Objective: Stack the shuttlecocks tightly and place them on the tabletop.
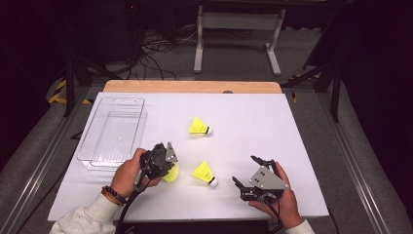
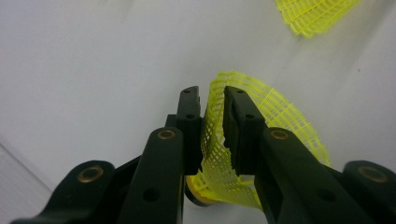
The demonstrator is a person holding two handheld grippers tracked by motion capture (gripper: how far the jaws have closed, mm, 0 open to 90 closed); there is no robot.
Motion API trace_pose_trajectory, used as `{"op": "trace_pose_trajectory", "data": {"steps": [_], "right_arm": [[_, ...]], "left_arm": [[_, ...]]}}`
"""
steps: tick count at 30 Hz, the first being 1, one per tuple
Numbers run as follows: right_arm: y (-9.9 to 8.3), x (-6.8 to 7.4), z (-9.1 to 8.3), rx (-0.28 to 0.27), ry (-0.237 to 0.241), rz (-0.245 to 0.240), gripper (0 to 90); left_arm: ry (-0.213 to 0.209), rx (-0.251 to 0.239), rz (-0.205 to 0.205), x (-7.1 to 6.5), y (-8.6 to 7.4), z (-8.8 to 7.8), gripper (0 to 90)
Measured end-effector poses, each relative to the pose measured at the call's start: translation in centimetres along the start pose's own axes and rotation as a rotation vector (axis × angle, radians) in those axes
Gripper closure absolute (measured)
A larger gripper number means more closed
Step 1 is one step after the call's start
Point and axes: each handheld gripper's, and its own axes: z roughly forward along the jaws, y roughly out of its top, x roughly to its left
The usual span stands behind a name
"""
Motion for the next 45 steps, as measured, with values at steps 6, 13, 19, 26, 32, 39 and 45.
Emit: {"op": "trace_pose_trajectory", "data": {"steps": [6, 13, 19, 26, 32, 39, 45], "right_arm": [[0.0, 0.1, 0.0, 0.007, 0.006, 0.0, 14.9], [0.0, 0.1, 0.2, 0.015, 0.012, -0.005, 14.7], [-0.1, 0.2, 0.2, 0.02, 0.011, -0.008, 14.4], [0.0, 0.3, 0.3, 0.024, 0.016, -0.009, 14.4], [-0.1, 0.2, 0.3, 0.023, 0.017, -0.008, 14.4], [-0.1, 0.2, 0.3, 0.026, 0.017, -0.012, 14.4], [-0.1, 0.2, 0.3, 0.028, 0.017, -0.01, 14.4]], "left_arm": [[0.019, -0.037, -0.031, 0.1, 0.4, 0.5, 68.6], [-0.021, -0.08, -0.049, 0.3, 0.5, 1.1, 62.5], [0.021, -0.135, -0.082, 0.3, 0.8, 1.1, 57.3], [0.051, -0.203, -0.112, 0.5, 0.9, 0.9, 53.9], [0.061, -0.245, -0.117, 0.8, 0.6, 0.0, 49.2], [0.067, -0.268, -0.103, 1.0, 0.2, -0.8, 45.0], [0.068, -0.291, -0.096, 1.3, -0.3, -1.6, 43.6]]}}
